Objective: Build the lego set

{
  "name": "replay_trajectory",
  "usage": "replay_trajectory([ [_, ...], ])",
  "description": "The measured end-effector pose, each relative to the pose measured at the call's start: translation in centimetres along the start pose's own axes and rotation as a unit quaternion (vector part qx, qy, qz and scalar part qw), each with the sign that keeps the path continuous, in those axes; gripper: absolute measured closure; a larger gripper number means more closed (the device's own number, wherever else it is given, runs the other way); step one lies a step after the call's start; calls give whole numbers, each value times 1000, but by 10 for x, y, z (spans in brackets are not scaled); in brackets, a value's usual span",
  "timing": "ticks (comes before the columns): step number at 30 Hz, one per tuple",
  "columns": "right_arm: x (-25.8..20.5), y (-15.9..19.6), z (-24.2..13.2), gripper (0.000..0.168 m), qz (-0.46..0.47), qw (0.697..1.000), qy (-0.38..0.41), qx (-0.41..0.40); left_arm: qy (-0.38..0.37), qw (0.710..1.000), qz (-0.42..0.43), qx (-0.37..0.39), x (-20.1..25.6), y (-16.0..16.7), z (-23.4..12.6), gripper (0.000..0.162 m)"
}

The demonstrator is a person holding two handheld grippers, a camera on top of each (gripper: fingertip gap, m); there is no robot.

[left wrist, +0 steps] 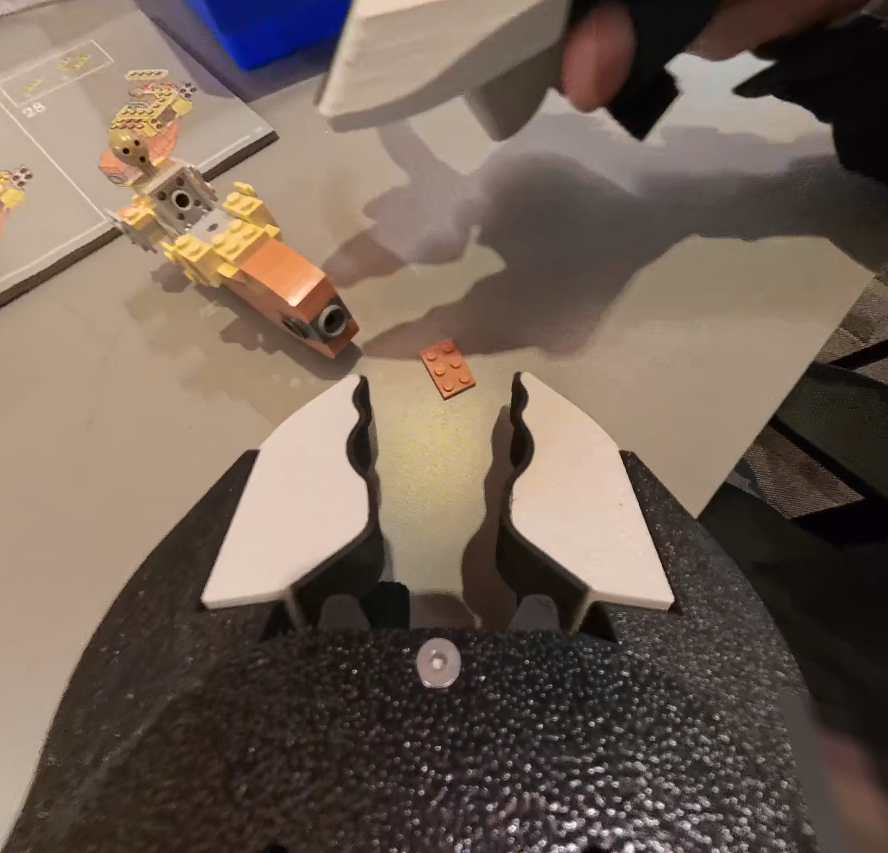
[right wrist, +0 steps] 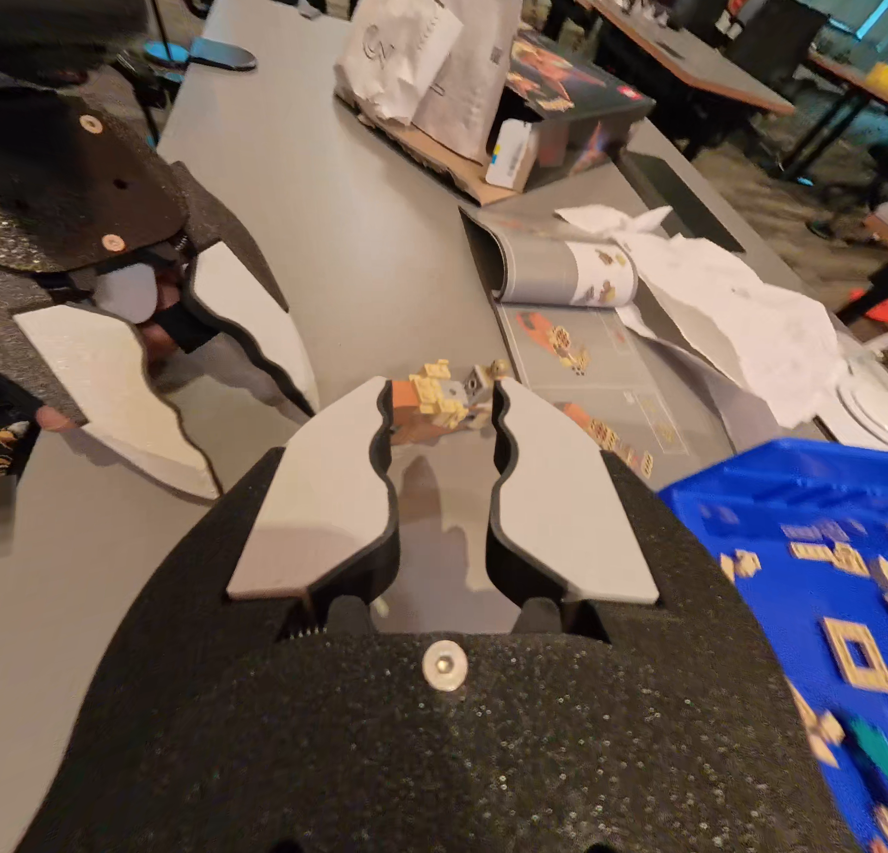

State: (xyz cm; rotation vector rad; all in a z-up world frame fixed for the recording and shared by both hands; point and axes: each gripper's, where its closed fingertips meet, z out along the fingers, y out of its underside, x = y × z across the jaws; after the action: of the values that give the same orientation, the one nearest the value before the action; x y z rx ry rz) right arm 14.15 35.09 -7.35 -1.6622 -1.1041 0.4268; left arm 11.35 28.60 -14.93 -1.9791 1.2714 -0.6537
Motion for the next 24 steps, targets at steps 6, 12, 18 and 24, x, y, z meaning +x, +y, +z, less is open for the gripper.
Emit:
replay_trajectory([
  [6,28,0,14,135,53,994,32,92,-34,999,1,-19,-1,3,5,107],
  [12,45,20,-8,139,71,987,119,85,-55,998,-13,-27,-2,0,12,112],
  [18,44,26,-6,139,103,986,110,71,-77,995,-2,-59,-5,4,20,114],
  [24,38,27,-2,139,88,989,105,58,-70,995,19,-65,-1,5,21,125],
])
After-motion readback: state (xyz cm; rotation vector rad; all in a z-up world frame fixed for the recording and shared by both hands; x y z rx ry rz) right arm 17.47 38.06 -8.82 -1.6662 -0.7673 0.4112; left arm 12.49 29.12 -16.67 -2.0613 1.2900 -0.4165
